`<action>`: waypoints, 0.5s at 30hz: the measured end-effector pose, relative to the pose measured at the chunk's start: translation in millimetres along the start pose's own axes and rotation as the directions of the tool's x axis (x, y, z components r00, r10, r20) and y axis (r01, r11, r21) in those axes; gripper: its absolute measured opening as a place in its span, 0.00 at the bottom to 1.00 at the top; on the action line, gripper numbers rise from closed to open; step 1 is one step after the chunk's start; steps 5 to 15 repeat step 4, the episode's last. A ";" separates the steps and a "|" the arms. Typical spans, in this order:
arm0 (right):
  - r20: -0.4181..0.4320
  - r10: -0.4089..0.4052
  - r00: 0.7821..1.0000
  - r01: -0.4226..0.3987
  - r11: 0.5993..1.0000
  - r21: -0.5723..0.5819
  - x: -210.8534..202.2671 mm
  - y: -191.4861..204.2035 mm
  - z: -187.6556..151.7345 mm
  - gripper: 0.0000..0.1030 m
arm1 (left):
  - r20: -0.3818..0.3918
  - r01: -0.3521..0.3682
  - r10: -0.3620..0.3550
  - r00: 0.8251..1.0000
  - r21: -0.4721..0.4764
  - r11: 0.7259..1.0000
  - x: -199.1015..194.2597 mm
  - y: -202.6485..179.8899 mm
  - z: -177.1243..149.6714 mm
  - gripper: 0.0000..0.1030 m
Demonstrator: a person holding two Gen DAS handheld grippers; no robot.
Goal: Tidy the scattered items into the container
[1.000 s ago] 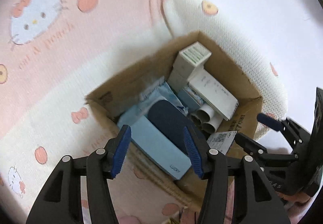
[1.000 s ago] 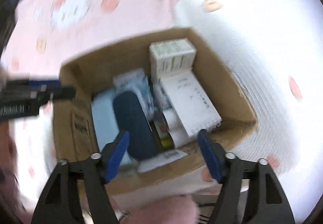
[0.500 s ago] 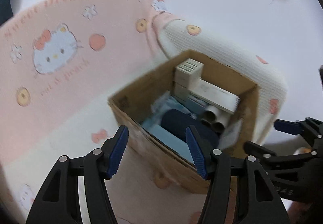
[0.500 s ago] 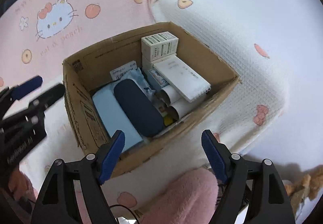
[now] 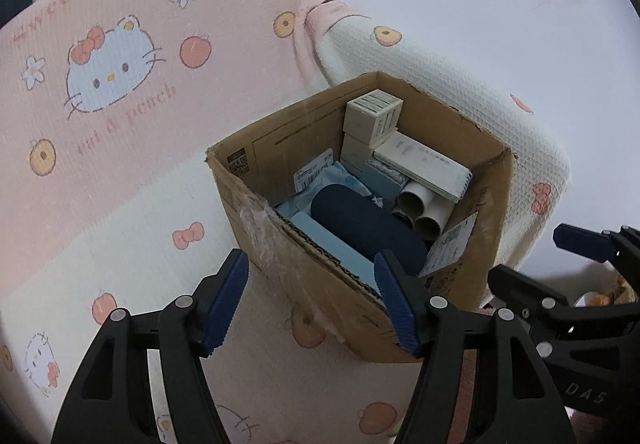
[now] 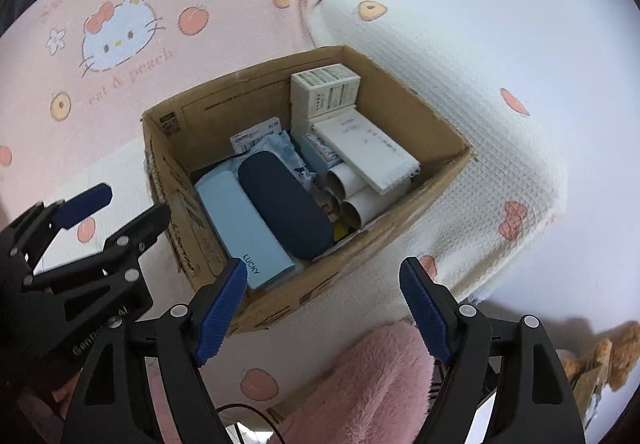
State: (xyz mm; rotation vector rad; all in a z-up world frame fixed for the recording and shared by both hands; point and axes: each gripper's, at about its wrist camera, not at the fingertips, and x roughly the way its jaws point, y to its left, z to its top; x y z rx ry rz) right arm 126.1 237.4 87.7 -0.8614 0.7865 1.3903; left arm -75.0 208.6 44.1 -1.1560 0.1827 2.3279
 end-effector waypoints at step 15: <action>0.020 0.003 1.000 -0.003 1.000 0.010 -8.7 -4.8 -2.0 0.76 | 0.021 -0.008 0.007 1.000 0.024 1.000 -5.6 -4.6 2.5 0.67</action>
